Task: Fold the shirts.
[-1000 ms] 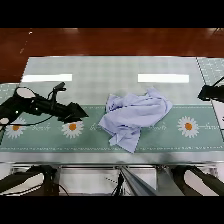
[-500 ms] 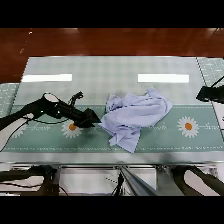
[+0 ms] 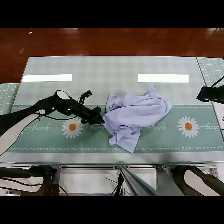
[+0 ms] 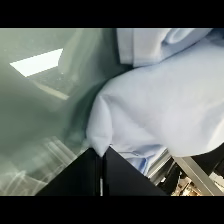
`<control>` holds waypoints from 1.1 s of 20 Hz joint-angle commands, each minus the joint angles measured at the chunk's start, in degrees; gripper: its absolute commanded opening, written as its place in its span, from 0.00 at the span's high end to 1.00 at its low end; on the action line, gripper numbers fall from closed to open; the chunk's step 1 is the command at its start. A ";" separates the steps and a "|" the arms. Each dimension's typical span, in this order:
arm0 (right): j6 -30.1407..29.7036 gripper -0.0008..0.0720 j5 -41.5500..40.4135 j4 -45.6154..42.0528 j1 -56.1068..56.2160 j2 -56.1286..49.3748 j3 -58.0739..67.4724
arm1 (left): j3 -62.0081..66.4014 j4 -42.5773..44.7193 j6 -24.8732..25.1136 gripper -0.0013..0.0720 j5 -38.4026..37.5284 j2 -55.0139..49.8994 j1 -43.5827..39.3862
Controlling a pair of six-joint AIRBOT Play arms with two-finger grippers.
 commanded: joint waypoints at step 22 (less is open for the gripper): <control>-6.64 0.17 -18.84 39.45 -2.62 -20.96 -15.15 | 0.48 -0.02 2.99 0.95 -3.04 -0.17 0.83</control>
